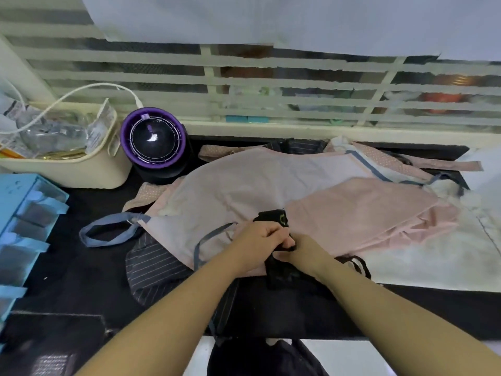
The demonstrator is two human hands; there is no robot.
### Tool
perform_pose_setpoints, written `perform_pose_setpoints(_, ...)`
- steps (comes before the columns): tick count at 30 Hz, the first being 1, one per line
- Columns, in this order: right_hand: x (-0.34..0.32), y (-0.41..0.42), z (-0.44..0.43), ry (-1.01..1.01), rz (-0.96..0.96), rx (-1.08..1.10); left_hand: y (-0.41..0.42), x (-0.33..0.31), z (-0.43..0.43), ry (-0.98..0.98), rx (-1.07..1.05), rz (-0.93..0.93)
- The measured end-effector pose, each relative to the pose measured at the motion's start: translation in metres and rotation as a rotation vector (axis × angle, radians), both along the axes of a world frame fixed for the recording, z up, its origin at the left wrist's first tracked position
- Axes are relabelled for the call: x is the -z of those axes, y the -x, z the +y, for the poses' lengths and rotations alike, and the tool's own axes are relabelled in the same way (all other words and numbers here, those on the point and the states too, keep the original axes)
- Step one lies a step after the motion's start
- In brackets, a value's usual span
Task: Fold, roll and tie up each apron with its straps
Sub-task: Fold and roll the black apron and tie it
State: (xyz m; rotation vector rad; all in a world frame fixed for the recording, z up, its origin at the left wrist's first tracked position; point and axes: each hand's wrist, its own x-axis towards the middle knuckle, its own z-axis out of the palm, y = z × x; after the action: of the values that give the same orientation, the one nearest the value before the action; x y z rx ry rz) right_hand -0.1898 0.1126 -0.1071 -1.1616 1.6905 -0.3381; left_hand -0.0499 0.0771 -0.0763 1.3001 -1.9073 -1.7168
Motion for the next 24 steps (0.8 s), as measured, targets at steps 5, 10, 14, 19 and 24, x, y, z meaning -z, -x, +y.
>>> perform_pose_setpoints(5, -0.002, 0.01, 0.001, 0.036, 0.042, -0.021, 0.027, 0.031, 0.0, -0.449, -0.302, 0.271)
perform_pose_setpoints(10, -0.029, 0.052, 0.0, -0.032, 0.356, -0.258, 0.025, 0.031, -0.01, -0.507, -0.23, 0.251)
perform_pose_setpoints(14, -0.068, 0.064, -0.014, -0.065, 0.351, -0.38, 0.021, 0.032, -0.016, -0.275, 0.027, 0.031)
perform_pose_setpoints(19, -0.096, 0.03, -0.036, 0.032, 0.122, -0.426, 0.026, 0.027, -0.01, 0.019, 0.229, -0.131)
perform_pose_setpoints(24, -0.083, 0.026, -0.046, 0.158, -0.271, -0.037, 0.028, 0.034, -0.005, -0.273, -0.026, 0.077)
